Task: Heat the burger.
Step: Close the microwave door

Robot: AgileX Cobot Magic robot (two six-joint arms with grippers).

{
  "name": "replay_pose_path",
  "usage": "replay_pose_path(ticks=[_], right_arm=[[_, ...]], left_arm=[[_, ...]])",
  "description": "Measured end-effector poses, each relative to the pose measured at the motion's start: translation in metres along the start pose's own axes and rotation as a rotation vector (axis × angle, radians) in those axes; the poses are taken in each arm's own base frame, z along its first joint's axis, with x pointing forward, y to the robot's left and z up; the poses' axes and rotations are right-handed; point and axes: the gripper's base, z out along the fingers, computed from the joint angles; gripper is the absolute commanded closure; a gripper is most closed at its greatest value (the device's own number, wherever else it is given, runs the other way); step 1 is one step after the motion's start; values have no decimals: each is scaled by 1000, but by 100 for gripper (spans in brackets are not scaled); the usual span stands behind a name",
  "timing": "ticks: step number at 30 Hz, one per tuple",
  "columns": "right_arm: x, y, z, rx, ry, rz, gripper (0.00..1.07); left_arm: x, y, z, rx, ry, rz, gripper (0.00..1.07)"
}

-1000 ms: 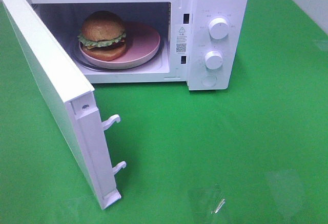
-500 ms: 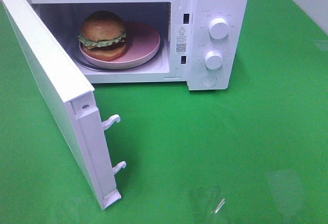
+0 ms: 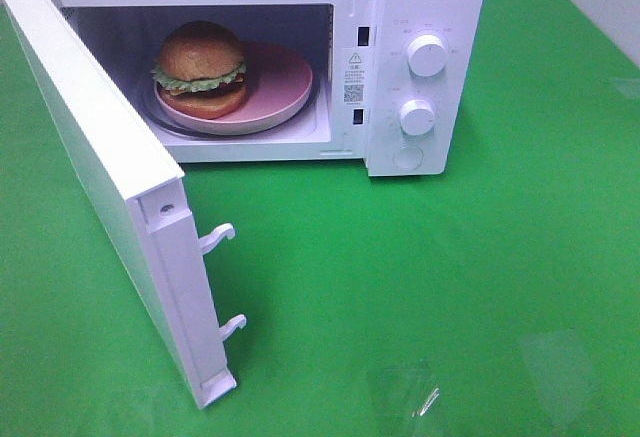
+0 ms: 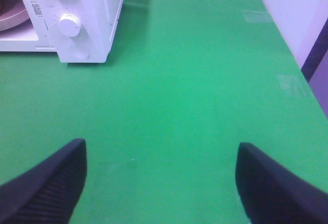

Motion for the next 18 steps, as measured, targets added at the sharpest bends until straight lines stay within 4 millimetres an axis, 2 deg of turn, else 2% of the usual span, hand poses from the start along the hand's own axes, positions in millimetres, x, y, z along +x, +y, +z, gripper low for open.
replay_pose_path(ticks=[4,6,7,8,9,10,11,12,13,15,16,17,18], right_arm=[[0,0,0,-1,0,1,32],[0,0,0,0,0,0,32],[0,0,0,0,0,0,32],[0,0,0,0,0,0,32],[0,0,0,0,0,0,32],[0,0,0,0,0,0,32],[0,0,0,0,0,0,32],[0,0,0,0,0,0,32],[0,0,0,0,0,0,32],[0,0,0,0,0,0,32],[0,0,0,0,0,0,32],[0,0,0,0,0,0,32],[0,0,0,0,0,0,32]], left_arm=[[-9,0,-4,-6,-65,1,14],[-17,1,-6,-13,-150,-17,29],[-17,1,-6,-13,-150,-17,29],[-20,1,-7,-14,-184,-34,41],[-20,1,-7,-14,-184,-34,41],[-24,2,-7,-21,-222,-45,47],[-24,2,-7,-21,-222,-45,47],[-27,3,-8,-28,-257,-45,60],[-27,3,-8,-28,-257,-45,60],[-33,4,-9,-34,-319,-47,87],[-33,4,-9,-34,-319,-47,87],[-37,4,-8,-36,-342,-47,98],[-37,4,-8,-36,-342,-47,98]])
